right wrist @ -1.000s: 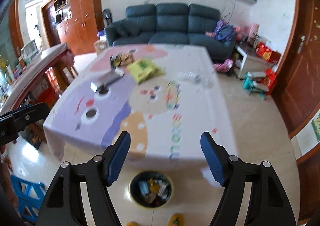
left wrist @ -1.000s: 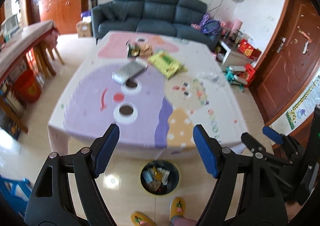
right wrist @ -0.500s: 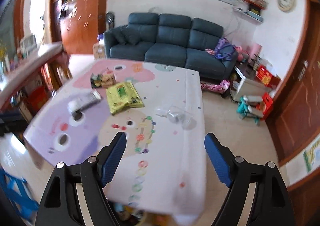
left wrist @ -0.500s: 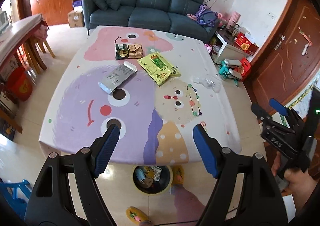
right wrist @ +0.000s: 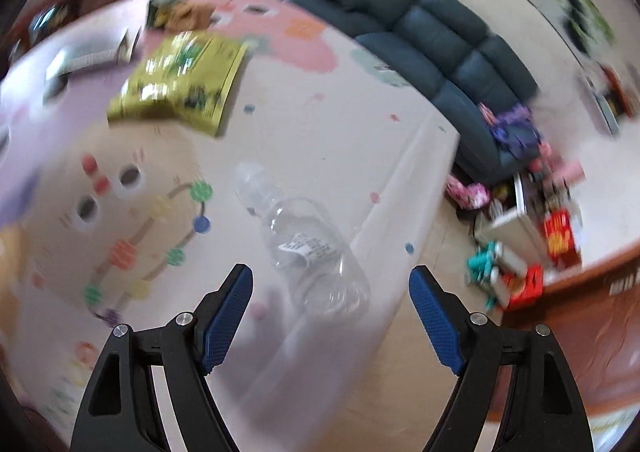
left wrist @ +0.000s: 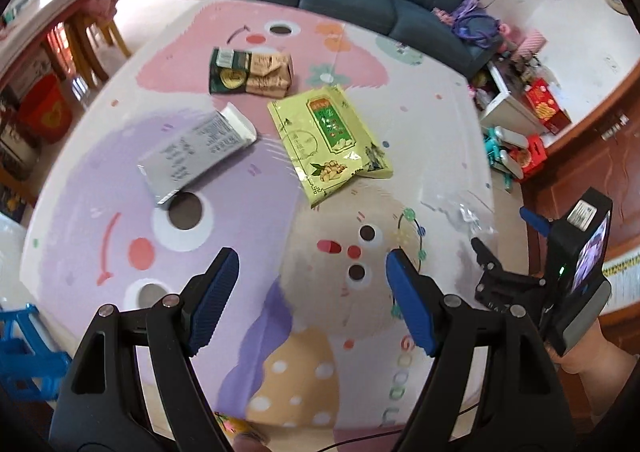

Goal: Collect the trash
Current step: 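Grasp the clear plastic bottle with the right tool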

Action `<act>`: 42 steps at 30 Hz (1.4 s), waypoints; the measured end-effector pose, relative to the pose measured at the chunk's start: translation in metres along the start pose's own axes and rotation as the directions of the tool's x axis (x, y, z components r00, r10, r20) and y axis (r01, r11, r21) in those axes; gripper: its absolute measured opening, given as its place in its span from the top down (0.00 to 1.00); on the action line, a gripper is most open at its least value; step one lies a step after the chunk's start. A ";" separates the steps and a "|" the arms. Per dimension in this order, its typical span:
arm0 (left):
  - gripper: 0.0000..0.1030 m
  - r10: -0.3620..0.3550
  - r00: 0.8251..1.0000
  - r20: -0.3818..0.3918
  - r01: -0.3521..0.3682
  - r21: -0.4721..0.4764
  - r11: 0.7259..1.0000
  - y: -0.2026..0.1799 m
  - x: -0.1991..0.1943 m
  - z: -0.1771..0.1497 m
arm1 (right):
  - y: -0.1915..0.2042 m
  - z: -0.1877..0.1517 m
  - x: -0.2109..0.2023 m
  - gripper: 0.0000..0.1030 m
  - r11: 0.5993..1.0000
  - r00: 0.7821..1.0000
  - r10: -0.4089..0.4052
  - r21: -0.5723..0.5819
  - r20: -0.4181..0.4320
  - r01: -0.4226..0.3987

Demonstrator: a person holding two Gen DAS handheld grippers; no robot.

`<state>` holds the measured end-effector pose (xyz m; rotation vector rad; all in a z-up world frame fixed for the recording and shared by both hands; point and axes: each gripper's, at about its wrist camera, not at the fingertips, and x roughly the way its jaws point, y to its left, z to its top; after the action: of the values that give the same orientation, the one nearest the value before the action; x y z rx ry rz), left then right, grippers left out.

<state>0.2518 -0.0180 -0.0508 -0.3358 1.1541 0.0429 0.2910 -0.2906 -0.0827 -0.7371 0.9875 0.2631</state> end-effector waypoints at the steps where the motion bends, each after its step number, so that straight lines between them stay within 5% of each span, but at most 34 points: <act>1: 0.29 0.001 1.000 -0.014 -0.001 -0.011 1.000 -0.001 0.008 0.003 | 0.001 0.001 0.008 0.21 0.999 1.000 -0.001 -0.037 0.003 0.001; 4: 0.29 0.009 0.999 -0.050 -0.011 -0.041 0.999 -0.003 0.034 0.013 | -0.001 0.007 0.033 0.30 0.996 0.999 0.038 -0.086 -0.007 -0.038; 5: 0.29 0.014 0.998 -0.055 -0.017 -0.047 0.999 -0.003 0.039 0.015 | -0.004 0.009 0.042 0.44 0.994 0.998 0.067 -0.085 -0.019 -0.068; 8: 0.29 0.015 0.998 -0.068 -0.021 -0.088 0.996 0.002 0.052 0.027 | -0.013 0.020 0.064 0.60 0.994 0.996 0.087 -0.057 -0.034 -0.089; 16: 0.29 -0.009 0.997 -0.076 -0.006 -0.195 0.981 0.014 0.079 0.068 | -0.076 0.075 0.110 0.61 0.919 0.942 0.335 0.224 -0.006 -0.325; 23: 0.29 -0.031 0.993 -0.110 0.003 -0.242 0.970 0.012 0.118 0.106 | -0.091 0.131 0.147 0.61 0.806 0.866 0.499 0.355 0.023 -0.474; 33: 0.29 -0.046 0.989 -0.141 -0.002 -0.328 0.945 0.030 0.159 0.131 | -0.050 0.171 0.167 0.61 0.720 0.785 0.620 0.387 0.016 -0.576; 42: 0.29 -0.094 0.983 -0.159 0.027 -0.377 0.926 0.034 0.187 0.137 | -0.037 0.165 0.153 0.61 0.673 0.745 0.667 0.423 0.008 -0.607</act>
<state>0.4433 0.0277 -0.1782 -0.7267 1.3087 0.1841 0.5021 -0.2251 -0.1380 0.0062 1.3784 0.6052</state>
